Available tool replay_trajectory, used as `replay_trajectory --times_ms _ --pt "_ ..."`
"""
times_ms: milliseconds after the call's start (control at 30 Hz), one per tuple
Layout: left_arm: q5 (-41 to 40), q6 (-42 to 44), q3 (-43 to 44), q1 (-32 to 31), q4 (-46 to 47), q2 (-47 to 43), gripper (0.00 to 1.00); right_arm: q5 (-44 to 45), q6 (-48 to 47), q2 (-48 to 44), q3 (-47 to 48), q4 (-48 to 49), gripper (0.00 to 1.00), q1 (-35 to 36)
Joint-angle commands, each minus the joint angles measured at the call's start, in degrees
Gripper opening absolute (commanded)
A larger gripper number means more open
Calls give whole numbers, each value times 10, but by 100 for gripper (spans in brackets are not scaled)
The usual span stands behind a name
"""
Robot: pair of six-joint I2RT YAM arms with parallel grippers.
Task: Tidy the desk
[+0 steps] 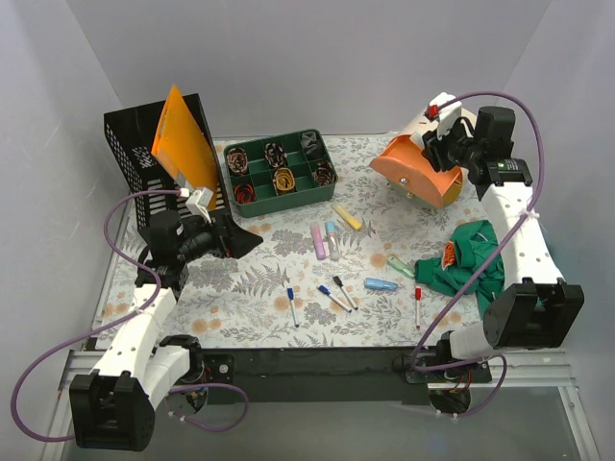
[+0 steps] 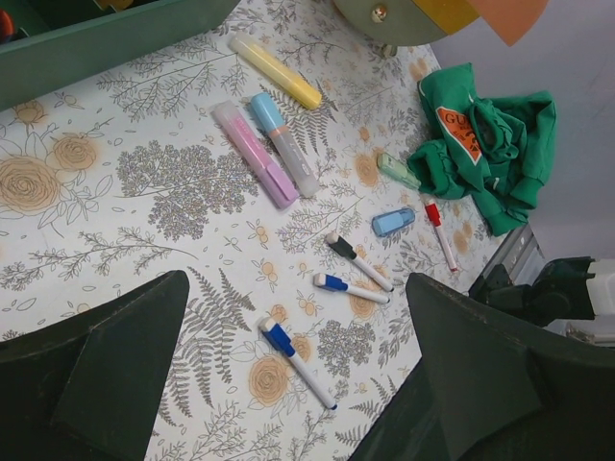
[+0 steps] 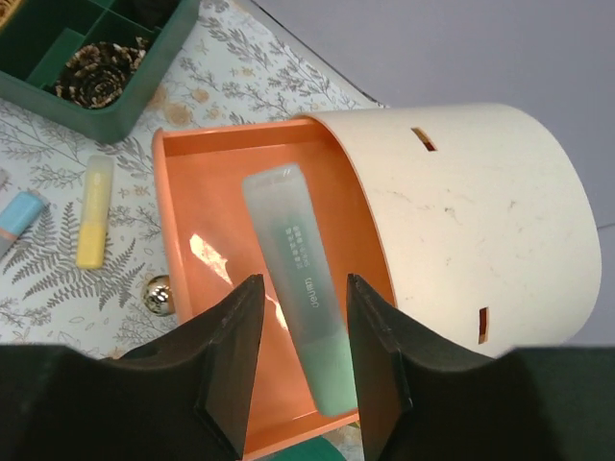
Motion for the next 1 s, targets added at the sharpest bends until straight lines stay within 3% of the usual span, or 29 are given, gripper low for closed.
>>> replay_trajectory --times_ms 0,67,267,500,633,800,967 --pt "17 -6 13 2 12 5 98 6 2 13 18 24 52 -6" --pt "23 -13 11 2 15 8 98 6 5 18 16 23 60 -9" --pt "7 -40 13 -34 34 35 98 -22 34 -13 8 28 64 -27" --pt "-186 -93 61 -217 21 105 98 -94 61 -145 -109 60 64 -38" --pt "-355 -163 116 -303 -12 191 94 -124 64 -227 -190 88 64 -41" --pt "-446 -192 203 -355 -67 306 87 -97 103 -252 -256 133 66 -61" --pt "-506 -165 299 -389 -120 419 80 -99 112 -280 -277 133 66 -69"
